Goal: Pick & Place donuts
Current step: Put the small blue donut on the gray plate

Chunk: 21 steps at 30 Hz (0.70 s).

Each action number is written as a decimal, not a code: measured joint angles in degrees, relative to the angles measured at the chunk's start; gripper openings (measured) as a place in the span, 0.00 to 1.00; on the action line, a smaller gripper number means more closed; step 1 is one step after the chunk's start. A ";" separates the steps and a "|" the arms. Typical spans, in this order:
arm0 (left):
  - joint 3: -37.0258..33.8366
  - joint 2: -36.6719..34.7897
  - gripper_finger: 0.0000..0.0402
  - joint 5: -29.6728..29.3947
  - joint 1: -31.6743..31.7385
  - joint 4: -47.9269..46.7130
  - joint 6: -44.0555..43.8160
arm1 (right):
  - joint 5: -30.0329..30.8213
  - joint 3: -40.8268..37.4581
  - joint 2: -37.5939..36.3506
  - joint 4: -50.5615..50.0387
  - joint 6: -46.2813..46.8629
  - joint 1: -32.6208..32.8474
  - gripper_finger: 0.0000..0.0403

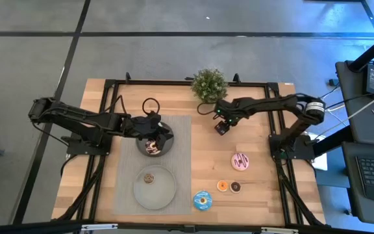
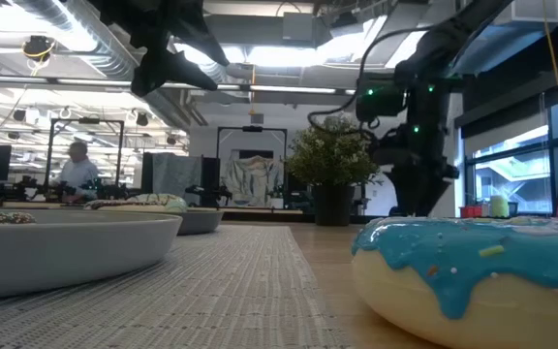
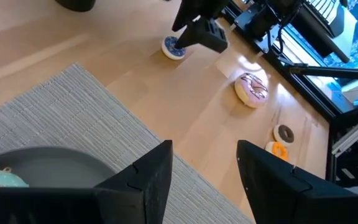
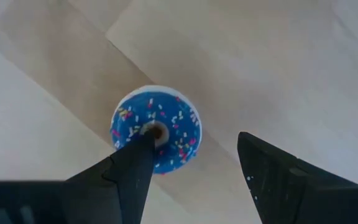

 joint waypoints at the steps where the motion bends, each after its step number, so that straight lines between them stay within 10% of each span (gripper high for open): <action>1: 0.00 0.00 0.43 -0.05 0.00 0.00 0.00 | 0.31 0.00 0.40 0.26 -0.04 0.00 0.58; 21: 0.00 0.00 0.43 0.39 -0.13 0.01 -5.11 | 0.64 0.02 1.76 1.81 -3.02 0.70 0.10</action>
